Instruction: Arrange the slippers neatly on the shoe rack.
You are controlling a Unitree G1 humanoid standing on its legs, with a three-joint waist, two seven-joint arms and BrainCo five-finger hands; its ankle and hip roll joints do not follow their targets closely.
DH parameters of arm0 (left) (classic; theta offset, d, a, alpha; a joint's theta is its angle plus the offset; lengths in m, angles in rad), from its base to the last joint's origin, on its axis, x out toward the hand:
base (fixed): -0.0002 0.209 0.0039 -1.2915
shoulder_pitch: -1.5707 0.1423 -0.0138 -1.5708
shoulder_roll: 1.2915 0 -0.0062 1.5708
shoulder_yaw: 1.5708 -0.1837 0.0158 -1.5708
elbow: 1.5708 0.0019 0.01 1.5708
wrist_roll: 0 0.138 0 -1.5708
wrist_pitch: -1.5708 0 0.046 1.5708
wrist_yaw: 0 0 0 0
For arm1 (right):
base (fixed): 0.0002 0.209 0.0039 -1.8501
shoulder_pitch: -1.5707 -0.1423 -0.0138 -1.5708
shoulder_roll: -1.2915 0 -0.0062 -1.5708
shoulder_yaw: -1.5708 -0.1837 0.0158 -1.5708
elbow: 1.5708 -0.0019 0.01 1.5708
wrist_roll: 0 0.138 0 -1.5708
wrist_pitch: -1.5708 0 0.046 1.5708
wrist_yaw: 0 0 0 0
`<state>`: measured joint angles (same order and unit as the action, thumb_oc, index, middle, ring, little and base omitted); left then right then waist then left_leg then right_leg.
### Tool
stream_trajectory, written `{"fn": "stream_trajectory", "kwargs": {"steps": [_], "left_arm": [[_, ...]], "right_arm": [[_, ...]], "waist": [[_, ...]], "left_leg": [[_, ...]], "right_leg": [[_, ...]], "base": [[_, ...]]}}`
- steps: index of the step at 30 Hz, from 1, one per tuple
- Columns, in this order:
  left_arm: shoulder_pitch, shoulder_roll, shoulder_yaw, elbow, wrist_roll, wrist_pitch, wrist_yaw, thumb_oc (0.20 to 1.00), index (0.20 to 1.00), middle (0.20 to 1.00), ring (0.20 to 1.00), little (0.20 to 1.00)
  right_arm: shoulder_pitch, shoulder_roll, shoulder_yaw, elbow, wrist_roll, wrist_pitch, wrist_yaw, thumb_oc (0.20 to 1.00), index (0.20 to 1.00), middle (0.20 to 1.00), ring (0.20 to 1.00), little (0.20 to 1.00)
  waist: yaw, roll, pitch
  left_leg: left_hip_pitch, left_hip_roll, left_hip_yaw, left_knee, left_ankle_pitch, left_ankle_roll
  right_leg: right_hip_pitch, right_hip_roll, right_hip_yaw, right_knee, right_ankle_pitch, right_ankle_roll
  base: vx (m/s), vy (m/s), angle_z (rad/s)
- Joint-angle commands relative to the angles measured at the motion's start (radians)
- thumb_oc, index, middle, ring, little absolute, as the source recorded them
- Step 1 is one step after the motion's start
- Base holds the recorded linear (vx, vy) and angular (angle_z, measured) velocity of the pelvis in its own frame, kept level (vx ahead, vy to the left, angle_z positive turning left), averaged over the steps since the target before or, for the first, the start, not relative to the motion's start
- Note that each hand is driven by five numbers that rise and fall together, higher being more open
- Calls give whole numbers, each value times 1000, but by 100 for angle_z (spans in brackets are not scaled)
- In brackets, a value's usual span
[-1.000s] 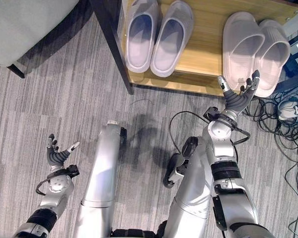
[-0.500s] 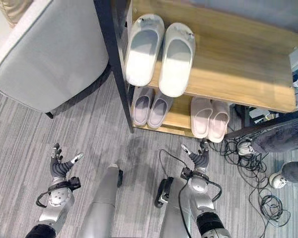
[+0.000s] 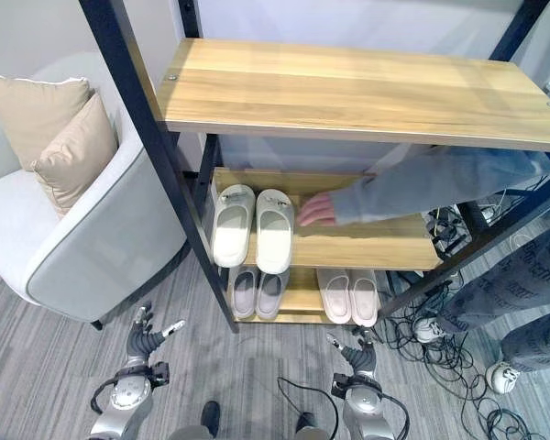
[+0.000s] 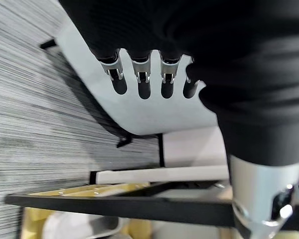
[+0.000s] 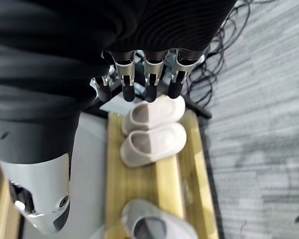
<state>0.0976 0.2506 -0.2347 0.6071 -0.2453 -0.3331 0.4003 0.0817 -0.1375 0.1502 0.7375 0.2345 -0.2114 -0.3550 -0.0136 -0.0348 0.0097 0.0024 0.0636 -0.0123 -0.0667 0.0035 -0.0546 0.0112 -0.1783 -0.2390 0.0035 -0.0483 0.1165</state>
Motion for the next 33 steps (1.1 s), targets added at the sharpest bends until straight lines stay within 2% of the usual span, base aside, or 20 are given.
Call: {"fn": "stream_trajectory", "kwargs": {"steps": [1,5,8,9,15,19,23,28,33], "left_arm": [[-49,4,-13,-16,38,-9,-9,1000,1000,1000,1000,1000],[-48,-7,-14,-14,48,-2,-7,1000,1000,1000,1000,1000],[-67,-31,-23,-11,41,-3,1,1000,1000,1000,1000,1000],[-57,-43,-22,-13,41,-2,2,1000,1000,1000,1000,1000],[-35,-50,7,-10,2,-3,5,1000,1000,1000,1000,1000],[-35,-41,-1,-19,13,-4,-3,1000,1000,1000,1000,1000],[-40,-37,-15,-26,14,-7,-14,1000,1000,1000,1000,1000],[-67,-4,-67,-27,22,-17,-22,1000,1000,1000,1000,1000],[-81,13,-79,-10,3,-27,-26,1000,1000,1000,1000,1000]], "right_arm": [[-56,-30,-18,-33,-25,-18,7,1000,1000,1000,1000,1000],[-42,-30,-15,-50,-34,-21,4,1000,1000,1000,1000,1000],[-31,-50,-15,-190,-94,-30,-51,1000,1000,1000,1000,1000],[-16,-52,-21,-226,-116,-32,-60,1000,1000,1000,1000,1000],[32,-80,-43,-428,-205,-42,-121,1000,1000,1000,1000,1000],[24,-106,-47,-469,-220,-46,-122,1000,1000,1000,1000,1000],[-66,-143,-62,-427,-239,-37,-156,1000,1000,1000,1000,1000],[-367,-254,-54,-246,-269,12,-263,1000,1000,1000,1000,1000],[-523,-315,-37,-112,-243,31,-296,1000,1000,1000,1000,1000]], "waist": [[17,2,64],[14,10,46],[-5,26,36],[-10,32,25],[-16,33,37],[-17,35,38],[-1,36,38],[49,28,52],[76,16,52]], "left_leg": [[-14,-7,-31,-12,-10,-2],[13,-12,-23,-21,-18,-2],[-8,-31,-4,-21,-20,-23],[4,-29,2,-21,-31,-19],[39,-16,34,-21,-47,-10],[36,-14,30,-21,-47,-12],[20,-14,18,-21,-41,-13],[-70,-17,-7,-21,-6,-19],[-125,-19,-23,-21,14,-26]], "right_leg": [[-22,-16,11,29,35,58],[19,-11,14,-9,39,57],[50,-16,-7,-83,55,61],[52,-15,1,-91,54,63],[54,-3,54,-91,52,69],[53,0,45,-91,46,68],[43,1,35,-91,44,68],[-28,2,15,-91,57,69],[-70,1,0,-91,63,65]], "base": [[89,-22,-18],[22,-12,-5],[-56,-9,-6],[-2,6,13],[69,-17,-23],[42,-22,-9],[29,-24,2],[-44,10,13],[-15,19,23]]}}
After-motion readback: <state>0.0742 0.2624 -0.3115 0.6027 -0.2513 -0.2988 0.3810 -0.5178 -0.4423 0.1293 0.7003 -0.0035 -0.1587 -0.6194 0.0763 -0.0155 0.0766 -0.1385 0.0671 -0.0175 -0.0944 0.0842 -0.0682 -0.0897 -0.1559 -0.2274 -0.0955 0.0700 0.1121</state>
